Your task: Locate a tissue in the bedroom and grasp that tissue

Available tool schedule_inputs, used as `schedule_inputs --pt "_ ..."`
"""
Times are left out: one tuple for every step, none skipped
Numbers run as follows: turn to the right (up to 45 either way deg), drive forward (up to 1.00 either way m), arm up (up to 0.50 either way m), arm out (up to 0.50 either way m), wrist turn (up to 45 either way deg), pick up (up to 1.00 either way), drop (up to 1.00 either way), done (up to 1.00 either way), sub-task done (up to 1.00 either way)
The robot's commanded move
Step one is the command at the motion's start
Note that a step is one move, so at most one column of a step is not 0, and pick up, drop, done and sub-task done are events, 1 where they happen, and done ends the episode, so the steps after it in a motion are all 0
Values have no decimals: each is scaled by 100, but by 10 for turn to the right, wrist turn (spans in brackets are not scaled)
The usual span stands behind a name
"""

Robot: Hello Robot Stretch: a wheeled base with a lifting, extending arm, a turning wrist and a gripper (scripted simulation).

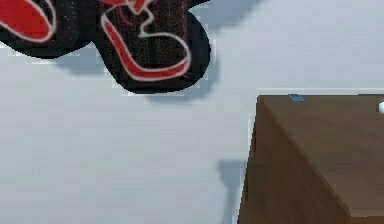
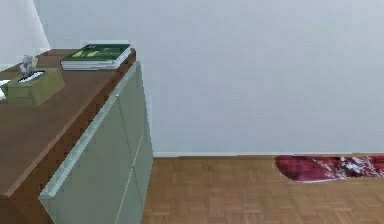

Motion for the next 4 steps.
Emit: schedule_inputs --pt "-300 0 0 0 0 0 0 0 0" --pt "0 0 50 0 0 0 0 0 0" --pt "0 0 38 0 0 0 0 0 0" --pt "0 0 0 50 0 0 0 0 0"
